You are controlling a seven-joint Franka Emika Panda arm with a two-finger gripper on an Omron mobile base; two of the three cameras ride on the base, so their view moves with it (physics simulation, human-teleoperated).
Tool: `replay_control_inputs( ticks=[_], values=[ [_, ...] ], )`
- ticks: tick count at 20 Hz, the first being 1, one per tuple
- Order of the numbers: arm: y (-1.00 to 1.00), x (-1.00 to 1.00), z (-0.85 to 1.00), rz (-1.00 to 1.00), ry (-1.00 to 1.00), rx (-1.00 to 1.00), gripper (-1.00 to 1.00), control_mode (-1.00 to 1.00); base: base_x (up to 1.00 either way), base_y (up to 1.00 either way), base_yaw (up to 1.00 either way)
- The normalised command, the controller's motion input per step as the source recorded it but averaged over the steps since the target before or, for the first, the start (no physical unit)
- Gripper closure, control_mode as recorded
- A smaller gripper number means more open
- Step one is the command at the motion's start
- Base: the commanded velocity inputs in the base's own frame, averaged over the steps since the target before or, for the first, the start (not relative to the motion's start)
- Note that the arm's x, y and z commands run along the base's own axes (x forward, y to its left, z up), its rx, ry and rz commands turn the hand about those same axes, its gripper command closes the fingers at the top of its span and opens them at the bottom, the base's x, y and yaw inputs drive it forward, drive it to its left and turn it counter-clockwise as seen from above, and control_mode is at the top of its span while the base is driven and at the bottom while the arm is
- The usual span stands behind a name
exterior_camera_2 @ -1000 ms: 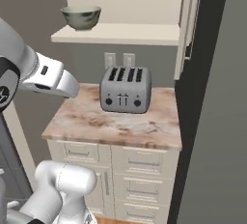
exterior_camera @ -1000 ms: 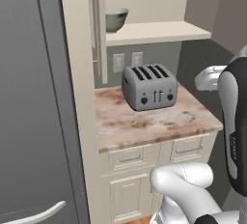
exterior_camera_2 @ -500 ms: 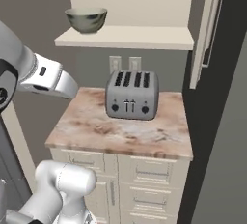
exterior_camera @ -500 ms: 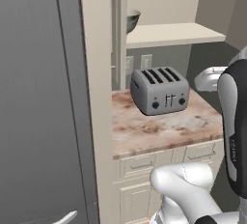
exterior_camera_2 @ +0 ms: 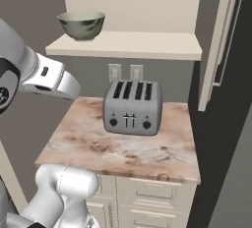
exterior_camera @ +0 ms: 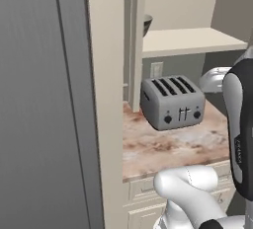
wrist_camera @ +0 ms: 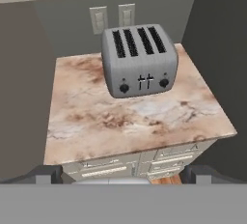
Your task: Pick up the bowls from the cabinet and place each bowl in front of a stool on the dining counter.
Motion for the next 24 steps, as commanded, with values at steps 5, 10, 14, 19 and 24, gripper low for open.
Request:
replay_control_inputs(
  ticks=[5,10,14,19,24],
  values=[
    [0.0,0.0,0.0,0.0,0.0,0.0,-1.0,1.0,0.32,0.0,0.12],
    [0.0,0.0,0.0,0.0,0.0,0.0,-1.0,1.0,0.09,0.0,0.11],
    [0.0,0.0,0.0,0.0,0.0,0.0,-1.0,-1.0,0.0,0.05,0.01],
    [0.0,0.0,0.04,0.01,0.0,0.04,-1.0,-1.0,0.0,0.0,0.0],
    [0.0,0.0,0.37,-0.02,-0.11,0.28,-1.0,-1.0,0.0,0.0,0.0]
  ],
)
